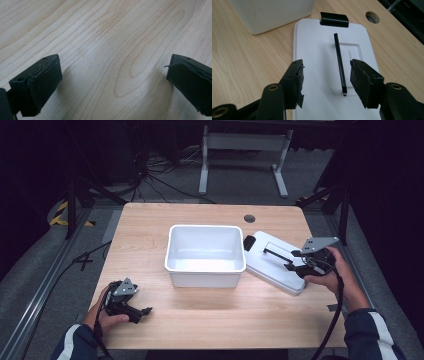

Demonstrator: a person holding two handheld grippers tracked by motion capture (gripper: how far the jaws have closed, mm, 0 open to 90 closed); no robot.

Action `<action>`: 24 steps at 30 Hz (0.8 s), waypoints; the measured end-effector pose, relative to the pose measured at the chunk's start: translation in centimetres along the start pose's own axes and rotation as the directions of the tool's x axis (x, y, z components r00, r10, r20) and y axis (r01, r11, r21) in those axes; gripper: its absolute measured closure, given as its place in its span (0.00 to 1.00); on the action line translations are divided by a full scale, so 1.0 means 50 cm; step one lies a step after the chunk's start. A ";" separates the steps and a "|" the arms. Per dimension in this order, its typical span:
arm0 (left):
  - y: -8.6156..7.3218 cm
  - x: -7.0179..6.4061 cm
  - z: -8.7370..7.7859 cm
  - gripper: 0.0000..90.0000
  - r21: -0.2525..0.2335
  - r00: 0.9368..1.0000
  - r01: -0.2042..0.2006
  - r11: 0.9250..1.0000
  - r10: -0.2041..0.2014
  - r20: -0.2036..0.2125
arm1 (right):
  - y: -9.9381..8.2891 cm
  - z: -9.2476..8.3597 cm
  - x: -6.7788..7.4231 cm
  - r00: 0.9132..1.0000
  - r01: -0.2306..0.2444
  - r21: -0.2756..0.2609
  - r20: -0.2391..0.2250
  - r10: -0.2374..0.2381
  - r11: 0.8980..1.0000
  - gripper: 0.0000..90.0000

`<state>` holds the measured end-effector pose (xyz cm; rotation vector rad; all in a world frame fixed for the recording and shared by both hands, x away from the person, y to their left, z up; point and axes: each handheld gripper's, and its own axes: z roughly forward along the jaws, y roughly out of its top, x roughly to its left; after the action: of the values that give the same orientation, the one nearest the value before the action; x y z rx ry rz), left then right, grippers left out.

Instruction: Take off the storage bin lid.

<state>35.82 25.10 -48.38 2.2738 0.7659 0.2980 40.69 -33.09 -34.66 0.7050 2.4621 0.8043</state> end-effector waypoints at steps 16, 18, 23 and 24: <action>0.000 0.000 0.000 0.00 0.001 1.000 0.000 1.000 0.000 -0.001 | -0.058 -0.032 0.030 0.999 -0.027 -0.039 0.024 0.028 0.999 0.43; 0.000 0.000 0.000 0.00 0.002 1.000 0.001 1.000 -0.001 0.000 | -0.065 -0.035 0.033 0.999 -0.029 -0.041 0.024 0.030 0.999 0.43; 0.000 0.000 0.000 0.01 0.000 1.000 0.001 1.000 -0.001 -0.001 | -0.093 -0.041 0.051 0.999 -0.031 -0.049 0.027 0.032 0.998 0.42; 0.000 0.000 0.000 0.01 0.000 1.000 0.001 1.000 -0.001 -0.001 | -0.097 -0.042 0.053 0.999 -0.027 -0.049 0.029 0.028 0.998 0.42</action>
<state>35.81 25.10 -48.37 2.2734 0.7676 0.2992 35.92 -35.77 -36.91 0.7291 2.4035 0.8552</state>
